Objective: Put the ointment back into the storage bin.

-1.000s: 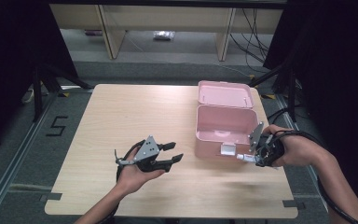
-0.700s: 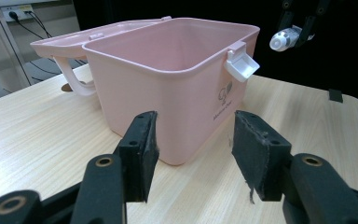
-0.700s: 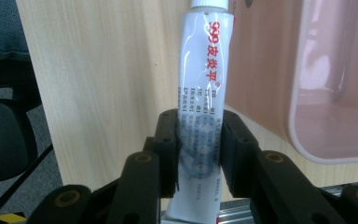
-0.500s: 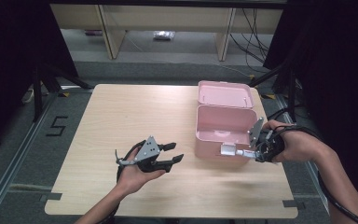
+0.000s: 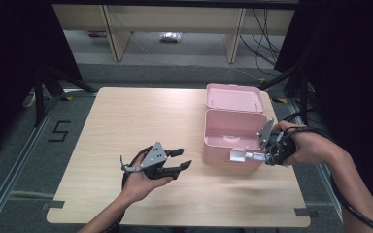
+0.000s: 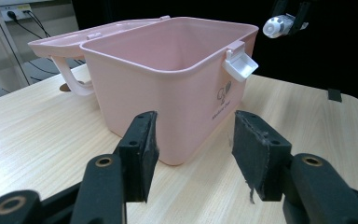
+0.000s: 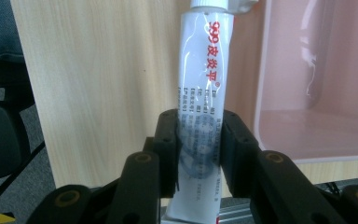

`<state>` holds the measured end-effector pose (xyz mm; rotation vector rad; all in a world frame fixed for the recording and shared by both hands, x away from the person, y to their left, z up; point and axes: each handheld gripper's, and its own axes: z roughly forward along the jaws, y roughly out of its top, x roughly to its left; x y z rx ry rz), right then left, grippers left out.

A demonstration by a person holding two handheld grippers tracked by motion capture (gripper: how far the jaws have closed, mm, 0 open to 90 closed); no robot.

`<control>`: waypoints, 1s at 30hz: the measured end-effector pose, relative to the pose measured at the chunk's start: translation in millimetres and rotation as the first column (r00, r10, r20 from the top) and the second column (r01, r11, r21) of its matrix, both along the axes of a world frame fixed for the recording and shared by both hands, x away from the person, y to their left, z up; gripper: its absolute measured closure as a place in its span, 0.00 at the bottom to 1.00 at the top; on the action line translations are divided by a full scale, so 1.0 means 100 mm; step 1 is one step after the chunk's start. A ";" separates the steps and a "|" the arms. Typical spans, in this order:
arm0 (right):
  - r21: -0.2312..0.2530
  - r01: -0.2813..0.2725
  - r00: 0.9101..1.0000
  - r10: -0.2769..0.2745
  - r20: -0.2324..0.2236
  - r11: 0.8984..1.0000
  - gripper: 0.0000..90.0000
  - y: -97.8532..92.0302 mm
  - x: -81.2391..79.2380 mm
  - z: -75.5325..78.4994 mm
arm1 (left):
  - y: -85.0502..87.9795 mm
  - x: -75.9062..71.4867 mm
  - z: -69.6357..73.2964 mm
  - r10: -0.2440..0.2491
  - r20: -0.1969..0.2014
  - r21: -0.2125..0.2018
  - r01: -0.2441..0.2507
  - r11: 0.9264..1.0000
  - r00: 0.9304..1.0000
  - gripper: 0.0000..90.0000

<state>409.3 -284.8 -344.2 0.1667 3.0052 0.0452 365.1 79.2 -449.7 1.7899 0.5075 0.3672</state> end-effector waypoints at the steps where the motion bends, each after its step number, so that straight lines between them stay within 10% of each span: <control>1: 0.000 -0.017 1.000 0.017 0.003 1.000 0.79 0.00 0.01 0.00 | 0.00 0.00 0.00 -0.001 0.001 0.000 0.001 1.000 1.000 0.55; 30: 0.002 -0.057 0.998 0.057 0.033 0.998 0.79 0.07 0.15 0.12 | -0.02 -0.01 0.01 -0.005 0.002 0.002 0.005 1.000 1.000 0.55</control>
